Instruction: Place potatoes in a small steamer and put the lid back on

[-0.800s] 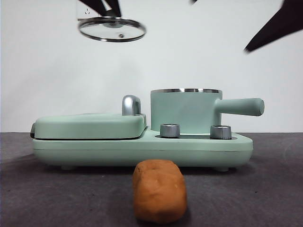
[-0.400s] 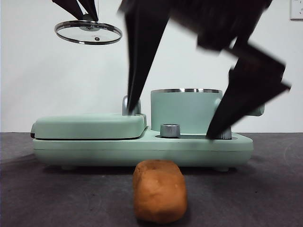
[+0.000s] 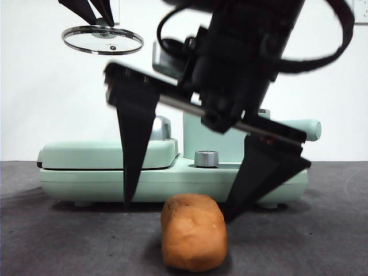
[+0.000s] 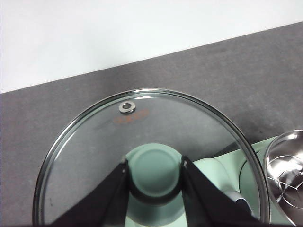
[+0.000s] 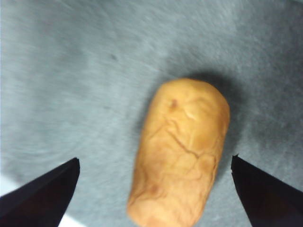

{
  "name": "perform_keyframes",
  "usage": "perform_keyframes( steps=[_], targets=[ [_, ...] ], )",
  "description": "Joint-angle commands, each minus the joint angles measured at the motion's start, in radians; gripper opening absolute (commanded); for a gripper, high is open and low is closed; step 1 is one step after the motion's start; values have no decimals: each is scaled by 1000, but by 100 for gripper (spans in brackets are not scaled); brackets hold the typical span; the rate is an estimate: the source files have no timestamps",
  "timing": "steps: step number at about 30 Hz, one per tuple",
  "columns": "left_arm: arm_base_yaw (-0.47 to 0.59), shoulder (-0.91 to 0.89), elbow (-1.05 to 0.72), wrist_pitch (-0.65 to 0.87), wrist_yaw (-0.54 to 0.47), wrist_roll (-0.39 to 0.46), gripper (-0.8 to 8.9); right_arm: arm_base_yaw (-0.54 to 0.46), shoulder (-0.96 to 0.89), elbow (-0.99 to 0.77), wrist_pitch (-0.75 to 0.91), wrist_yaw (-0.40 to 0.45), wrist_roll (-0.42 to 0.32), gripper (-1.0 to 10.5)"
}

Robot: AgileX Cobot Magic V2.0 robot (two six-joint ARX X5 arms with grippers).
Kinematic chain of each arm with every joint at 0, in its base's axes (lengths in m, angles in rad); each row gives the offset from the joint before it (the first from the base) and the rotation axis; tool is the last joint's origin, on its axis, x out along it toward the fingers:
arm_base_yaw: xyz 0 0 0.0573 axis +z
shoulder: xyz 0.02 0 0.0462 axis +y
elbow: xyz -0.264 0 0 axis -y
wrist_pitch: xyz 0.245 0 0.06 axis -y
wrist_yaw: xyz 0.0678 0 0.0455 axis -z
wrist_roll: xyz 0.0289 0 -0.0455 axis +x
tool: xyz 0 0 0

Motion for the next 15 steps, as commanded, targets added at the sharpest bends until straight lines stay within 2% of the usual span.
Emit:
perform_keyframes(
  steps=[1,8,15],
  targets=[
    [-2,-13,40,23,0,-9,16,13,43,18,18,5,10,491],
    [-3,-13,40,23,0,-10,16,13,74,18,52,4,-6,235],
    [-2,-13,39,23,0,-10,16,12,77,18,38,7,-6,223]
  ],
)
